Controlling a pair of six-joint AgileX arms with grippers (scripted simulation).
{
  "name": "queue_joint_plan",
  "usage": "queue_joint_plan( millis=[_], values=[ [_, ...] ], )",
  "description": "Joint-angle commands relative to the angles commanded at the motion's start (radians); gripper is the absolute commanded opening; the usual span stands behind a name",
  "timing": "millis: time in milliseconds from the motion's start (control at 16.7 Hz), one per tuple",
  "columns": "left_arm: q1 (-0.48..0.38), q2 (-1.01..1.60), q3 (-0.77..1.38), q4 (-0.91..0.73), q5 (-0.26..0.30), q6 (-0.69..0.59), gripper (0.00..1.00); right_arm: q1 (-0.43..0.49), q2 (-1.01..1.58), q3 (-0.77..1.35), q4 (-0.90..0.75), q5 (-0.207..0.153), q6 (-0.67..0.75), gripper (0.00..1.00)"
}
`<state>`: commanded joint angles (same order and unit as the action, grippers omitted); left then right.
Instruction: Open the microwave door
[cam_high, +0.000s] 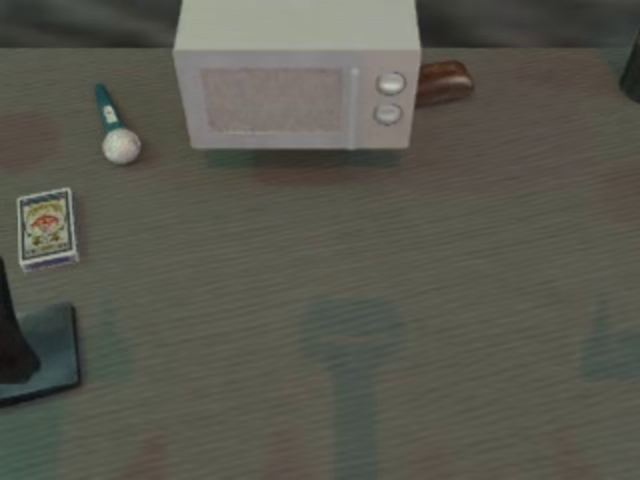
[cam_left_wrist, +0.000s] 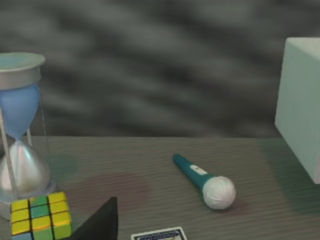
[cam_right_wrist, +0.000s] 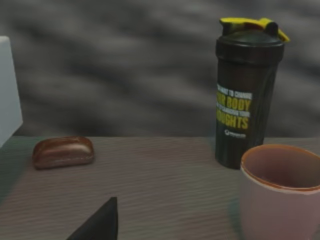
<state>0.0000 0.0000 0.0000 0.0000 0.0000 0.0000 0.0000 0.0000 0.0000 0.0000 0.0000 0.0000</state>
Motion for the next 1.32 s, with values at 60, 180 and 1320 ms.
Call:
queue_joint_plan(
  millis=[60, 180, 1320],
  values=[
    [0.0, 0.0, 0.0, 0.0, 0.0, 0.0, 1.0, 0.0, 0.0, 0.0, 0.0, 0.0, 0.0, 1.0],
    [-0.001, 0.008, 0.007, -0.005, -0.001, -0.002, 1.0, 0.0, 0.0, 0.0, 0.0, 0.0, 0.0, 1.0],
    [-0.329, 1.298, 1.422, -0.767, -0.168, -0.324, 1.0, 0.0, 0.0, 0.0, 0.0, 0.0, 0.0, 1.0]
  ],
)
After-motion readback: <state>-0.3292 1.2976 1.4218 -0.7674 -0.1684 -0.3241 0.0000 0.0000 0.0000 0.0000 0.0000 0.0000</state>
